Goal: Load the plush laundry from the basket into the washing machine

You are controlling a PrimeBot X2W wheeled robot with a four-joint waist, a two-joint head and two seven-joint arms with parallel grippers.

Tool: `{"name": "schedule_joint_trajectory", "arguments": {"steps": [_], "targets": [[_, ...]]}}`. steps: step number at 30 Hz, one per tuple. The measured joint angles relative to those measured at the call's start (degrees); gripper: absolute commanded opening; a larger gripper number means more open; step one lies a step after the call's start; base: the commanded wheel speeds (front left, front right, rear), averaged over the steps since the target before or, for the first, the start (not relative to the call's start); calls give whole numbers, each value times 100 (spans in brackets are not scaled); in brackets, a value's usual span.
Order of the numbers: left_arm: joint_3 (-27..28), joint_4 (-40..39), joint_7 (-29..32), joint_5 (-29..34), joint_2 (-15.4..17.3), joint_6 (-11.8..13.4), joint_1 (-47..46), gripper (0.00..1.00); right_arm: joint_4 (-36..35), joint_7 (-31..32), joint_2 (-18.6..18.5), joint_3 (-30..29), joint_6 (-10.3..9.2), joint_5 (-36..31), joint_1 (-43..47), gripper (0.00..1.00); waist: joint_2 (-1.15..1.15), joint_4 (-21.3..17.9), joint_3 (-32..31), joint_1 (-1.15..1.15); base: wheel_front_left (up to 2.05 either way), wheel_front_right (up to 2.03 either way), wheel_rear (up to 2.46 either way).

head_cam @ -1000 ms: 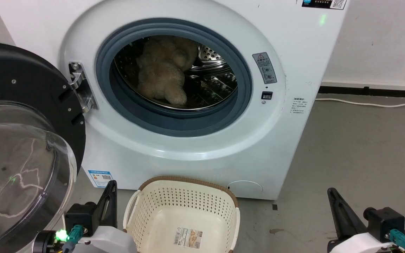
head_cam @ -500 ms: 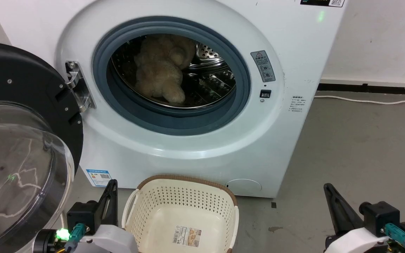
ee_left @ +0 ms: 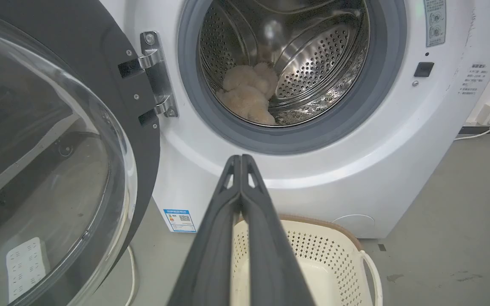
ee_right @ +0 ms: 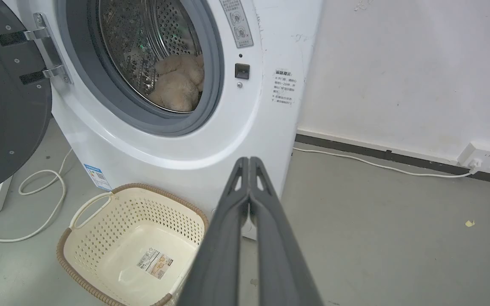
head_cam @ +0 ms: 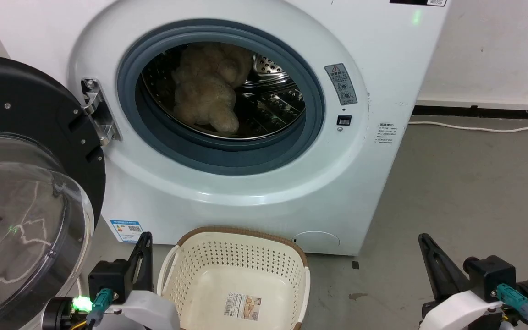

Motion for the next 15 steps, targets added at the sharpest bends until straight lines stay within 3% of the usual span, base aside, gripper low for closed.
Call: {"name": "schedule_joint_trajectory", "arguments": {"steps": [15], "targets": [[51,-18,42,89,-49,-2,-3,0,-15,40,0,12,0,-43,-79,0,0,-8,11,0,0,0,0]]}}
